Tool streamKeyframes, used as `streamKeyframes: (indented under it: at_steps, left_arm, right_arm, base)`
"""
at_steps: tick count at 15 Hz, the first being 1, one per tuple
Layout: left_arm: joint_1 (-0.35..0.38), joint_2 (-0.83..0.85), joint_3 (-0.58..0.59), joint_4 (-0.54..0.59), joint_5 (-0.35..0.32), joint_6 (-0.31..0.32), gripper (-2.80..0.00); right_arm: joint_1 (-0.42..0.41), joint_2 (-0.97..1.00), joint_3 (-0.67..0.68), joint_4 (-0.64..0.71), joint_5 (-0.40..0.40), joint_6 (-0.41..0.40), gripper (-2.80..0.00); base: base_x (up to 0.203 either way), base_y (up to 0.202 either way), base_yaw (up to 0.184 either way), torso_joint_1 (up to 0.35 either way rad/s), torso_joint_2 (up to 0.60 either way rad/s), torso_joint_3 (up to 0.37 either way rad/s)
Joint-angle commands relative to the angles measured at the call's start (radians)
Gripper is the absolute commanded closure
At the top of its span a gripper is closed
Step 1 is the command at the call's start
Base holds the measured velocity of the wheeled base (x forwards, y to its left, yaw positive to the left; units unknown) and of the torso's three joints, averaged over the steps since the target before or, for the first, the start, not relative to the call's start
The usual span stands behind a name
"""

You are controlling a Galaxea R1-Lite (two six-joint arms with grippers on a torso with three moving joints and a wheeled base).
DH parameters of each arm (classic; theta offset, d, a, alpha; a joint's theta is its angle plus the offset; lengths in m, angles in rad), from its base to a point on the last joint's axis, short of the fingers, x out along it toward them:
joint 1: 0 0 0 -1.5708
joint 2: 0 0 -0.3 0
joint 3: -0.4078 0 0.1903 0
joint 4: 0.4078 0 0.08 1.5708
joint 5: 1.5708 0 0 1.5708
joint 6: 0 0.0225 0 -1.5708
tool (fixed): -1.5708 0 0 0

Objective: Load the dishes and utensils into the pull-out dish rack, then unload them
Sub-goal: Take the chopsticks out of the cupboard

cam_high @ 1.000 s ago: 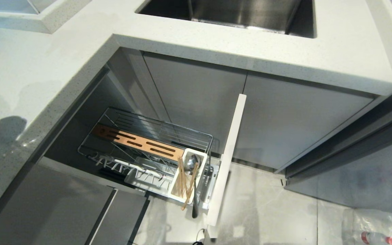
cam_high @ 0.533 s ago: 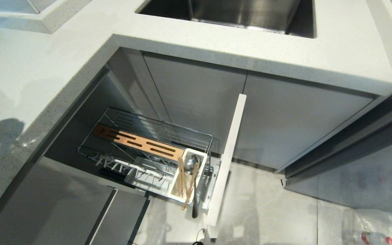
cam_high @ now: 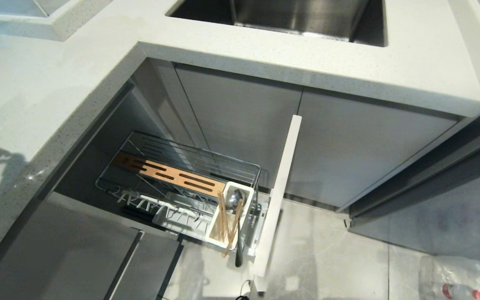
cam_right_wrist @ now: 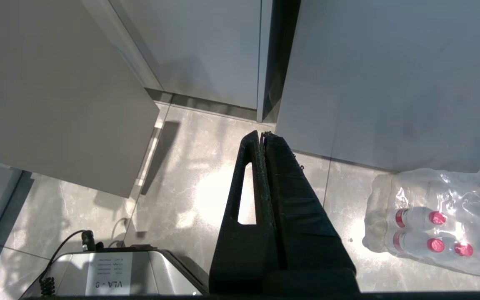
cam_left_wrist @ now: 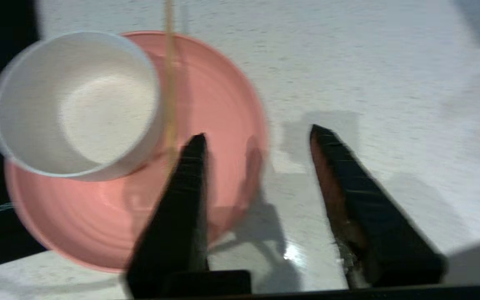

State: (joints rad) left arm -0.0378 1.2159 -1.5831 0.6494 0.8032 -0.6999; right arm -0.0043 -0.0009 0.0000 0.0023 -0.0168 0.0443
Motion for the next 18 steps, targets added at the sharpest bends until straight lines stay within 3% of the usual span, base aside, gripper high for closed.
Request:
streamKeyframes:
  at_steps: [1,4,7,9,10,11,12,14,18]
  left_arm:
    - [-0.073,-0.004,-0.032,-0.001,0.004,-0.004,0.0]
    - [-0.322,-0.007,-0.111,-0.03,-0.003,-0.006,0.0]
    - [-0.572,0.0,-0.142,-0.083,-0.059,-0.01,0.0]
    - [-0.607,0.047,-0.118,-0.099,-0.167,-0.029,0.0]
    - [-0.609,0.052,-0.111,-0.099,-0.181,-0.036,0.0]
    - [-0.612,0.072,-0.089,-0.09,-0.261,-0.05,0.0]
    - [-0.616,0.105,-0.076,-0.057,-0.341,-0.076,0.0]
    - [-0.628,0.155,-0.073,0.037,-0.442,-0.115,0.0]
    - [-0.64,0.287,-0.087,0.216,-0.549,-0.134,0.0]
  right_arm:
    - [0.0,0.001,0.002,-0.001,0.0,0.0,0.0]
    - [0.0,0.001,0.002,0.001,0.0,0.0,0.0]
    - [0.001,0.001,0.002,0.0,0.0,0.0,0.0]
    - [0.001,0.001,0.002,0.001,0.0,0.0,0.0]
    - [0.0,0.001,0.002,0.001,0.0,0.0,0.0]
    - [0.0,0.001,0.002,-0.001,0.0,0.0,0.0]
    - [0.001,0.001,0.002,0.0,0.0,0.0,0.0]
    - [0.001,0.001,0.002,0.001,0.0,0.0,0.0]
    - [0.0,0.001,0.002,0.0,0.0,0.0,0.0]
  base:
    - [0.0,0.0,0.0,0.0,0.0,0.0]
    - [0.0,0.0,0.0,0.0,0.0,0.0]
    - [0.0,0.0,0.0,0.0,0.0,0.0]
    - [0.0,0.0,0.0,0.0,0.0,0.0]
    - [0.0,0.0,0.0,0.0,0.0,0.0]
    - [0.0,0.0,0.0,0.0,0.0,0.0]
    - [0.0,0.0,0.0,0.0,0.0,0.0]
    - [0.0,0.0,0.0,0.0,0.0,0.0]
    - [0.0,0.0,0.0,0.0,0.0,0.0]
